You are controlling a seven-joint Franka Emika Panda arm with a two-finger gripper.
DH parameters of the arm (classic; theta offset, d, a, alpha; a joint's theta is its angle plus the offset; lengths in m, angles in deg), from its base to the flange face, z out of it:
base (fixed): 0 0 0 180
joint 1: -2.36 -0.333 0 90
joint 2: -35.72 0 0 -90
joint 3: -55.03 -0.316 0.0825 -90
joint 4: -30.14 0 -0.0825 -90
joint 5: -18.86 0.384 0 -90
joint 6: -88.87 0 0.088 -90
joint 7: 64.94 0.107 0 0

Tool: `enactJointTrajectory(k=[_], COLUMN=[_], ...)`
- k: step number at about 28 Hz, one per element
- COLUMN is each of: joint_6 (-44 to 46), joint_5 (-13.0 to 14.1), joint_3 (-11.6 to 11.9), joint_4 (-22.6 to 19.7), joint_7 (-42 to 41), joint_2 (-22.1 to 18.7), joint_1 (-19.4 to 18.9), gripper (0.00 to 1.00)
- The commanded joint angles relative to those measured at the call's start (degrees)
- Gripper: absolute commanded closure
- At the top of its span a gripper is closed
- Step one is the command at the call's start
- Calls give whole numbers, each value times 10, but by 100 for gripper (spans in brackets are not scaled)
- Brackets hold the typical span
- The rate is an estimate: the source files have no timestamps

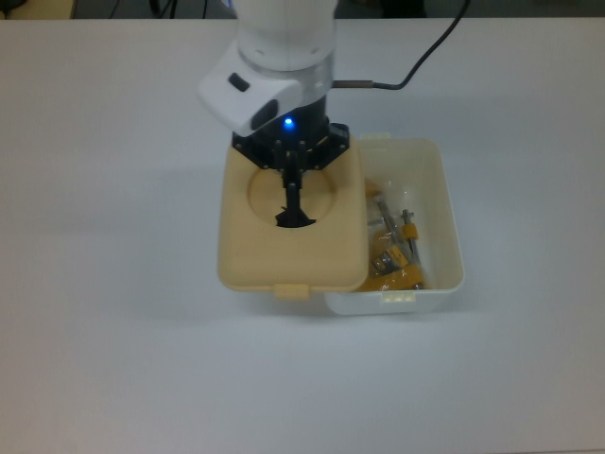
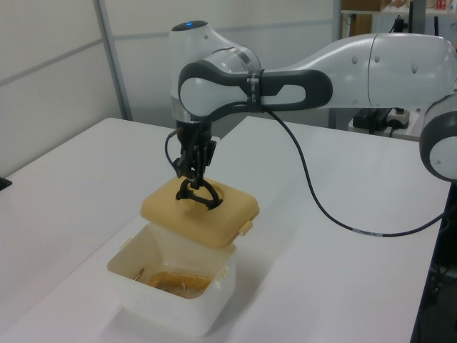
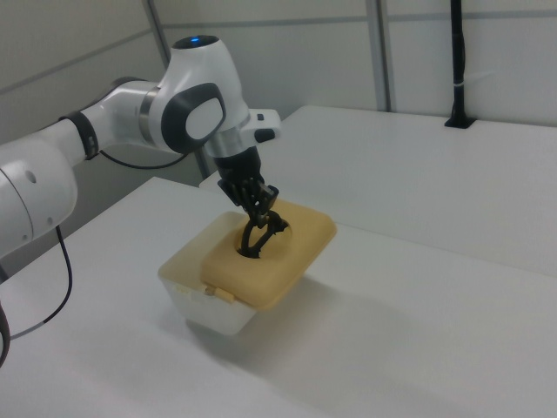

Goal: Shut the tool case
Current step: 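Lift the lid by its handle and carry it over the white box, then lower the lid onto the box rim and press it down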

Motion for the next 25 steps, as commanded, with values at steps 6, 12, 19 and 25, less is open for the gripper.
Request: enactJointTrajectory(k=[6,12,19,25], joint_6=[13,9,8,4], joint_5=[7,6,6,6], joint_3=[6,5,5,-3], joint_4=[1,0,1,1], joint_7=[30,36,37,38], joint_2=[-9,-4,-4,2], joint_1=[-44,-67,-83,-83], gripper=[100,100,100,100])
